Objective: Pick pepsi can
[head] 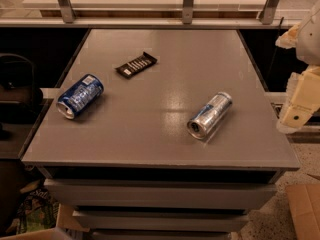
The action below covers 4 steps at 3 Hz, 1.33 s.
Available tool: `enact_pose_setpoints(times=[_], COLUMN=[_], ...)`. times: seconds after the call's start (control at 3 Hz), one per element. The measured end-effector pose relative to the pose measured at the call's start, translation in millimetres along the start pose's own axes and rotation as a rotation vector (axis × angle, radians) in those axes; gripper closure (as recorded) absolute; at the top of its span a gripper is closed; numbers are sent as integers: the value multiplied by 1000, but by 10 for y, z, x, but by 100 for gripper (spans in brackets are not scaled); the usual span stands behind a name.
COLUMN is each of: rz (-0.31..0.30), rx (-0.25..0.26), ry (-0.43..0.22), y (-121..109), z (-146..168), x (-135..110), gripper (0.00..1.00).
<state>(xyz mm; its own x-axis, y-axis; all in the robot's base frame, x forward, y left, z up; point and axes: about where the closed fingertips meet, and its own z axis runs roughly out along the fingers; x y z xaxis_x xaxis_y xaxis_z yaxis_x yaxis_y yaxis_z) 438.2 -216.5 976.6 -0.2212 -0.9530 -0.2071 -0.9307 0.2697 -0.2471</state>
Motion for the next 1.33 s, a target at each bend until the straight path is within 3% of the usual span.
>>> enact_pose_setpoints(times=[0.33,0.67,1.0,1.33], rz=[0,-50,-211,-440], rx=[0,0,-19,-31], ry=[0,-37,-97,-157], y=[0,-55,-186,-278], z=[0,-6,105,257], x=[0,-96,-504,-1124], gripper=[0,0,0,0])
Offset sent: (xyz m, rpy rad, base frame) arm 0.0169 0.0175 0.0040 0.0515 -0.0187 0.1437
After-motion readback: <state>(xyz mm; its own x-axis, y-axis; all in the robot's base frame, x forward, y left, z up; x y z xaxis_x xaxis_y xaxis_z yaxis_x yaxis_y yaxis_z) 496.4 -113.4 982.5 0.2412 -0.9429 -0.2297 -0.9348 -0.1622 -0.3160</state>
